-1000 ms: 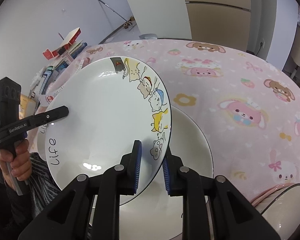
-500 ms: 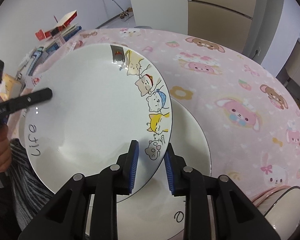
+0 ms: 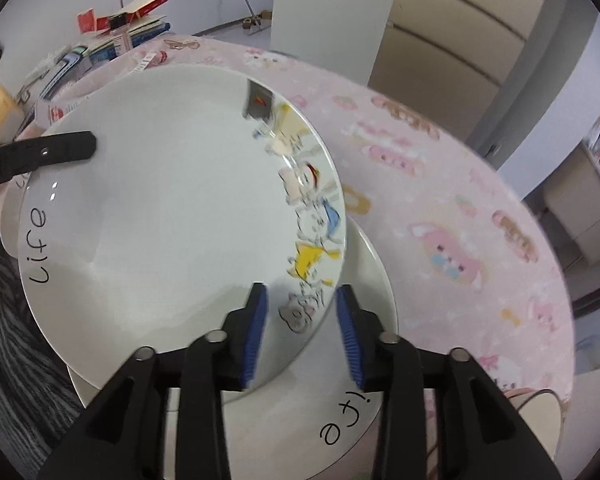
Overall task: Organize plates and bowls
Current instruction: 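Lower the held plate onto the white 'Life' plate, then open the right tool to release the plate and withdraw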
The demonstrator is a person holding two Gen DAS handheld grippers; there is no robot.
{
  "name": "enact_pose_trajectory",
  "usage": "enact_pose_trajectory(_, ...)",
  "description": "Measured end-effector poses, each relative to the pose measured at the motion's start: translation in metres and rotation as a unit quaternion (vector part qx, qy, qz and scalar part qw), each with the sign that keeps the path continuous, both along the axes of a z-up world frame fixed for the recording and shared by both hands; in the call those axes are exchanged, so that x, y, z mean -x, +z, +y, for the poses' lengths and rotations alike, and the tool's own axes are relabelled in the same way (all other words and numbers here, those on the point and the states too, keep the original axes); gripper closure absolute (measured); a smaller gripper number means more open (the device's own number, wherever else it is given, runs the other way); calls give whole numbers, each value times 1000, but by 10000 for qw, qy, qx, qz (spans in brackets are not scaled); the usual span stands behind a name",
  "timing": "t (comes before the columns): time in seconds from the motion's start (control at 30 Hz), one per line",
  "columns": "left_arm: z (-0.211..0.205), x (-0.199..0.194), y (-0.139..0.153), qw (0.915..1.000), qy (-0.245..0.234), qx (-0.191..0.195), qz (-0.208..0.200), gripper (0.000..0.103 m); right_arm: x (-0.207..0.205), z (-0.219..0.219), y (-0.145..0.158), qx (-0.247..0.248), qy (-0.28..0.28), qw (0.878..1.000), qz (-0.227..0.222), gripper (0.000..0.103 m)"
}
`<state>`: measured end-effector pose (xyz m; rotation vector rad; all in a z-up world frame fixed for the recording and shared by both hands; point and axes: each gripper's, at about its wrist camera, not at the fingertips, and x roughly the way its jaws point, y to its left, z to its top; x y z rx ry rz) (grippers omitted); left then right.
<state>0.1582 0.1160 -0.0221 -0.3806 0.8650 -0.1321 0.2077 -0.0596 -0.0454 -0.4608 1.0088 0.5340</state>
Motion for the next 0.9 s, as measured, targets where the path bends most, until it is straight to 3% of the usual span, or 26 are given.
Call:
enact_pose_trajectory(0.2, -8, -3, -6, 9999, -100, -111, 48, 93, 13, 9, 1, 431, 216, 9981, -391, 42)
enact_pose_trajectory(0.27, -13, -3, -8, 9998, -99, -155, 70, 93, 19, 11, 2, 686, 319, 9954, -587, 40)
enact_pose_trajectory(0.43, -29, -4, -12, 9985, -212, -502, 101, 91, 32, 8, 15, 1064, 382, 9877, -1077, 24)
enact_pose_trajectory(0.53, -32, -5, -16, 9979, -217, -596, 135, 90, 39, 3, 22, 1107, 374, 9846, -1299, 23)
enact_pose_trajectory(0.57, -31, -6, -17, 9980, -224, -574, 140, 90, 41, 1, 24, 1053, 377, 9849, -1320, 23)
enact_pose_trajectory(0.7, -32, -7, -19, 9979, -221, -597, 143, 89, 46, -10, 37, 530, 280, 9882, -1412, 2)
enact_pose_trajectory(0.9, -41, -7, -19, 9959, -391, -818, 47, 89, 49, -27, 51, -530, -9, 9843, -1682, 0)
